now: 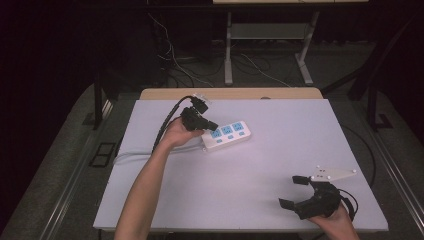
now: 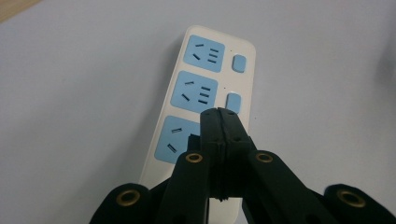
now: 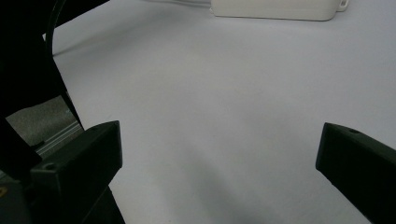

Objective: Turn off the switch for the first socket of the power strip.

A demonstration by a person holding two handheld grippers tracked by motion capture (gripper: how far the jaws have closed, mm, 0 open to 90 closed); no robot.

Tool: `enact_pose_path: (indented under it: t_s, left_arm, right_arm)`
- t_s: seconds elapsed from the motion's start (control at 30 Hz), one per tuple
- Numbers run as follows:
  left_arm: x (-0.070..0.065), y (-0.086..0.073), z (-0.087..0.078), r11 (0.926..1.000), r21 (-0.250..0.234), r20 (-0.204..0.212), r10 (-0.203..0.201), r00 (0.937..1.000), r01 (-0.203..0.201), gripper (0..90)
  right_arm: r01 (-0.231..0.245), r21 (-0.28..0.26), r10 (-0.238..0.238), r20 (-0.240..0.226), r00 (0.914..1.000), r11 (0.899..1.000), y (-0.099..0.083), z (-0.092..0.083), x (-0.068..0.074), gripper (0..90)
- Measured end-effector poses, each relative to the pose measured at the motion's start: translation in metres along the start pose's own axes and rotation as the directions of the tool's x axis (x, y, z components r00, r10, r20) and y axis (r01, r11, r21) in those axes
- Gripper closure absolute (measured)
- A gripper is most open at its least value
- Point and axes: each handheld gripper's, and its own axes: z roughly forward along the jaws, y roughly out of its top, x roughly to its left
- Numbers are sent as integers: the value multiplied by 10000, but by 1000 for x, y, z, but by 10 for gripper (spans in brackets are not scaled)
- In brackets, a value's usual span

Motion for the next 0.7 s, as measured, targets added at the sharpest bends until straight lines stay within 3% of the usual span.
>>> enact_pose_path:
  t_s: [0.7]
  left_arm:
    - [-4, -2, 21, 9979, 635, 275, 112, 9996, -129, 891]
  right_arm:
    - [71, 73, -71, -38, 10000, 9999, 0, 1, 1, 2]
